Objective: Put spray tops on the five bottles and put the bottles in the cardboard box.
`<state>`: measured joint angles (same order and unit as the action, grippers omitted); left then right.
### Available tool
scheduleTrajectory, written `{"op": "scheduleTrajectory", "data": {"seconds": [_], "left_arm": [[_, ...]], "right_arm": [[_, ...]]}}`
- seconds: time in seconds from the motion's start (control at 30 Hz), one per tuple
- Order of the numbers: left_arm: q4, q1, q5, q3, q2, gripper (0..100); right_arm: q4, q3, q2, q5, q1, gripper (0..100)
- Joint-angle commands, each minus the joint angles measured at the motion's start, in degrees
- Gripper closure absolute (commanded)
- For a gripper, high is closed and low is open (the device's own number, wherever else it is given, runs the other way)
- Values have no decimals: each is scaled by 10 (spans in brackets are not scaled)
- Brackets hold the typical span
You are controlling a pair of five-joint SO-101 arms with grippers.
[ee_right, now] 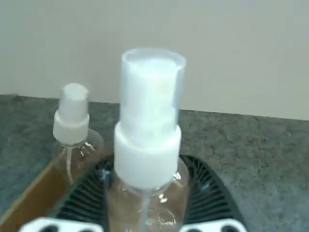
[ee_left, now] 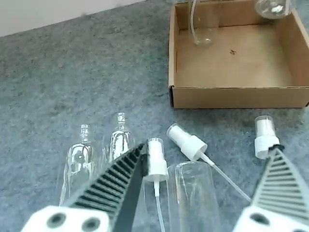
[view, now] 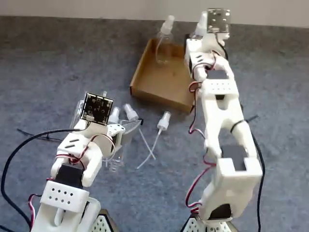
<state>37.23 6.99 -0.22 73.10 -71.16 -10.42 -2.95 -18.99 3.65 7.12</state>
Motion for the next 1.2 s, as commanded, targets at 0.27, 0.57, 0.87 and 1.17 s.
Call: {"op": "scheduleTrajectory", "data": {"seconds": [0.27, 0.57, 0.87, 1.17], "left_arm": [[-15, 0, -1, -3, 0, 660], [-14, 0, -1, -3, 0, 660], [-14, 0, -1, -3, 0, 660], [-13, 0, -1, -3, 0, 660]], "right_arm": [[38, -169, -139, -8, -6, 994], [36, -196, -189, -8, -6, 994], [36, -195, -189, -6, -5, 988], [36, -195, -187, -5, -5, 964]]}}
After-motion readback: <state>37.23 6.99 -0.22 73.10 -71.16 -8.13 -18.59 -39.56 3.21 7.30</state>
